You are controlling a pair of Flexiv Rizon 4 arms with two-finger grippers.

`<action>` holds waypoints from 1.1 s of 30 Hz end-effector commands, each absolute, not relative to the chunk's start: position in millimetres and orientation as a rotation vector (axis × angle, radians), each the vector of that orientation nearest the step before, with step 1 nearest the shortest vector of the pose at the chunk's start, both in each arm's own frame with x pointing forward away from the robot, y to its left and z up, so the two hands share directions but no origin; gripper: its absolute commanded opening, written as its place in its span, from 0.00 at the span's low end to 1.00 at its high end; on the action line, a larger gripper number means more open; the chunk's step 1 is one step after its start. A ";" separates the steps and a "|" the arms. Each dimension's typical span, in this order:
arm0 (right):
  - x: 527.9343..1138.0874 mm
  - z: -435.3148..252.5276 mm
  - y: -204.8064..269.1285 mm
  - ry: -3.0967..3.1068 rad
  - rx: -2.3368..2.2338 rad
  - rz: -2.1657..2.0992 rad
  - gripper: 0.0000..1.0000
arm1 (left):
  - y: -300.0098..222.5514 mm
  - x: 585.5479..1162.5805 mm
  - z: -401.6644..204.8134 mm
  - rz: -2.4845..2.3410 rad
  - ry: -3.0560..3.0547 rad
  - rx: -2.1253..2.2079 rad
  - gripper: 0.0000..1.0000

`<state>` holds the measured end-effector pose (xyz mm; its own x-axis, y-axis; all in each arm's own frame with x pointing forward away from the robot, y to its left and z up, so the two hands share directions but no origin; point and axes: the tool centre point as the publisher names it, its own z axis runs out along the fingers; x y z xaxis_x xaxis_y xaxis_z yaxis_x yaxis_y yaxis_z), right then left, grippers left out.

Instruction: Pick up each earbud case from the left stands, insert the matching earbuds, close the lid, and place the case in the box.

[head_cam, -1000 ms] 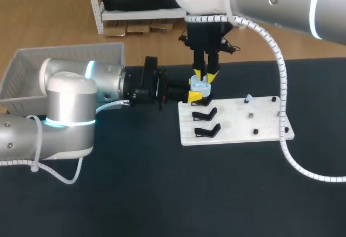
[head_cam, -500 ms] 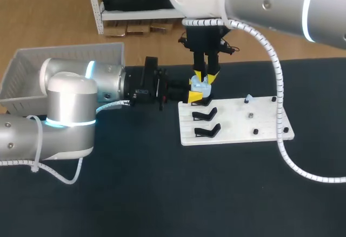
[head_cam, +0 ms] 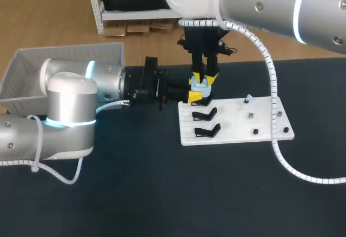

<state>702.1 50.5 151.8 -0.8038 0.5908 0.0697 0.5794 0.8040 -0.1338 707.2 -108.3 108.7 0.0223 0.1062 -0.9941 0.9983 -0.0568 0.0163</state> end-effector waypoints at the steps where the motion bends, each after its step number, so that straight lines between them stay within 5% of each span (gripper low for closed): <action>1: 702.9 154.1 50.1 -2.876 -0.939 0.143 0.50 | -107.6 705.9 107.9 -1.179 1.242 1.334 0.00; 3: 701.0 158.2 48.9 -2.880 -0.940 0.122 0.59 | -107.6 705.9 107.9 -1.179 1.242 1.334 0.00; 16: 679.1 199.9 -15.5 -2.986 -0.825 -0.377 0.55 | -107.6 705.9 107.9 -1.179 1.242 1.334 0.00; 20: 679.4 201.0 -40.6 -3.062 -0.727 -0.544 0.63 | -107.6 705.9 107.9 -1.179 1.242 1.334 0.00; 23: 675.5 196.7 -52.5 -3.127 -0.607 -0.631 0.56 | -107.6 705.9 107.9 -1.179 1.242 1.334 0.00; 27: 673.9 185.5 -62.1 -3.256 -0.481 -0.623 0.78 | -107.6 705.9 107.9 -1.179 1.242 1.334 0.00; 33: 686.2 168.2 -79.9 -3.299 -0.332 -0.671 0.65 | -107.6 705.9 107.9 -1.179 1.242 1.334 0.00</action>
<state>696.3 -50.1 179.3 -0.9771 0.2064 -0.0513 0.2024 0.9765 0.0740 707.3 -107.8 109.0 0.0225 0.1054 -0.9942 0.9982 -0.0579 0.0164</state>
